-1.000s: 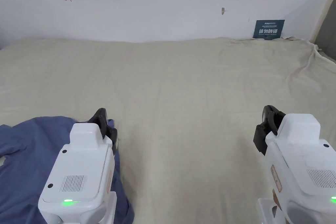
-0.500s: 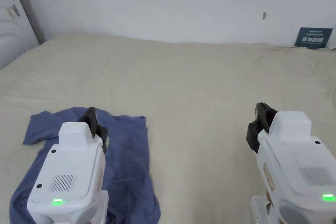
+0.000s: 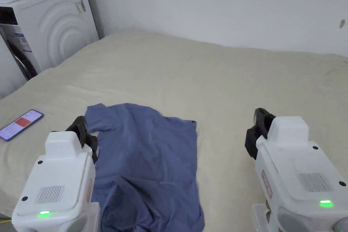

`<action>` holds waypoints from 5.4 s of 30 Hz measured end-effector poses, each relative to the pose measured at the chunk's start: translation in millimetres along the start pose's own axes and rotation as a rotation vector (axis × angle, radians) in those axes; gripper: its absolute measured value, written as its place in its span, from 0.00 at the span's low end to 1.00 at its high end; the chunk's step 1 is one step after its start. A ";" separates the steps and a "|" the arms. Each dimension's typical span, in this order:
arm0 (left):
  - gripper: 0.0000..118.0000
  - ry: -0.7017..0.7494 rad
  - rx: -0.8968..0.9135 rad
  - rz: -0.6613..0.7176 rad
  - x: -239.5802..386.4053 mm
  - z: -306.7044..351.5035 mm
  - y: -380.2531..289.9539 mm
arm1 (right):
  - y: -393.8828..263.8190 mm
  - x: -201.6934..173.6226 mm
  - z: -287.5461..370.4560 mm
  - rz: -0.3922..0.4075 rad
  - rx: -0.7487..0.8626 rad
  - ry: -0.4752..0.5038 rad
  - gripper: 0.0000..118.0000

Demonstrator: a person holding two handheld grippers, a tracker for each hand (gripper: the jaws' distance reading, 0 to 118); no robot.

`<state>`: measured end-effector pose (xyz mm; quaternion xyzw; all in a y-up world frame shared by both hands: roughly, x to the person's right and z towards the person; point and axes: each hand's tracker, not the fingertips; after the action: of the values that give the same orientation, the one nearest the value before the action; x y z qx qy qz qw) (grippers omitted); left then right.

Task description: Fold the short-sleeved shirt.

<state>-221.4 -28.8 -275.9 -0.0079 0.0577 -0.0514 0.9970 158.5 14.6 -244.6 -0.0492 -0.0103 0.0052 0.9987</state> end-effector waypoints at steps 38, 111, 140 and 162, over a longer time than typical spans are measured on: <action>0.11 -0.256 -0.703 0.016 40.1 -152.8 -47.6 | -3.6 6.5 -14.9 -0.006 -0.061 0.000 0.01; 0.00 -1.164 -0.553 -0.028 412.2 -89.4 175.7 | 3.4 206.7 116.2 -0.031 -0.001 -0.485 0.01; 0.00 -1.018 -1.064 -0.434 435.9 -45.2 -101.8 | -22.1 210.9 122.3 -0.050 -0.080 -0.491 0.01; 0.97 -0.866 -0.525 -0.053 354.1 -39.6 28.2 | -4.5 201.4 123.2 -0.034 -0.040 -0.466 0.01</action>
<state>126.7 -37.7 -356.4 -0.2804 -0.3504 -0.0523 0.8921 357.2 24.5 -117.5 -0.0661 -0.2417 -0.0004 0.9681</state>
